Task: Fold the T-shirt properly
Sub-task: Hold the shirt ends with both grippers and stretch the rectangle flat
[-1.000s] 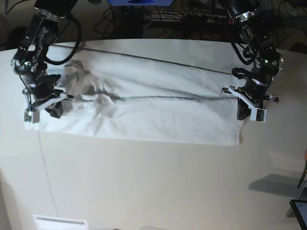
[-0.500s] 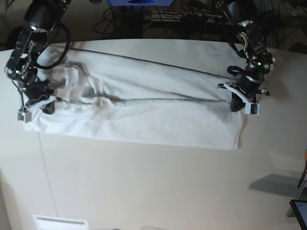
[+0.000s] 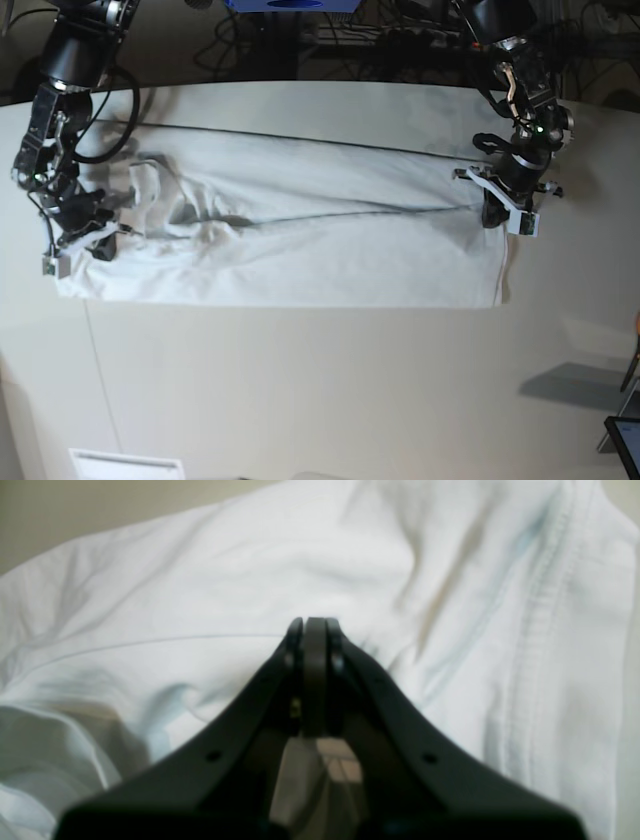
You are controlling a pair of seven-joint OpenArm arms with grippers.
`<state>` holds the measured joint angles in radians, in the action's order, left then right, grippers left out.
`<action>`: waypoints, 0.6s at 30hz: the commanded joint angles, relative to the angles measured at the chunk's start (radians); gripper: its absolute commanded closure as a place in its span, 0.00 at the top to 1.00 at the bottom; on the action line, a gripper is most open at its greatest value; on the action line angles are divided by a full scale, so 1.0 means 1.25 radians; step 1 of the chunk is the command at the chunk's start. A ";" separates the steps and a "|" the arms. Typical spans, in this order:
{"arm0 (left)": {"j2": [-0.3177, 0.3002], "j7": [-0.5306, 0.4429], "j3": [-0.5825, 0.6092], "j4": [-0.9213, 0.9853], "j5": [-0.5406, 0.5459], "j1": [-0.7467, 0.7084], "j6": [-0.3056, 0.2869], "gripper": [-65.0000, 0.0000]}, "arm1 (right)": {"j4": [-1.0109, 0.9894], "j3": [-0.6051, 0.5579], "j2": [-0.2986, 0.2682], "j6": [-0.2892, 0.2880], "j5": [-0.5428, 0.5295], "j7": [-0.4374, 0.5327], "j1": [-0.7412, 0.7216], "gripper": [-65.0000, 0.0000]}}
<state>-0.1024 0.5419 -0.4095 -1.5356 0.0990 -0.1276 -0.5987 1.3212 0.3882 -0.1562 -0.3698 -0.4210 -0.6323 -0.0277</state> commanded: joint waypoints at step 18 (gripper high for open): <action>-0.154 0.307 -0.287 -0.144 0.335 0.043 0.002 0.49 | 0.164 -0.002 -0.008 0.001 0.002 -0.013 0.057 0.02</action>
<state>-0.2790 0.9344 -0.7605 -1.7031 0.5262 -0.0788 -0.6003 1.5070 0.3840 -0.1539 -0.3660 -0.4046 -0.6743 0.0578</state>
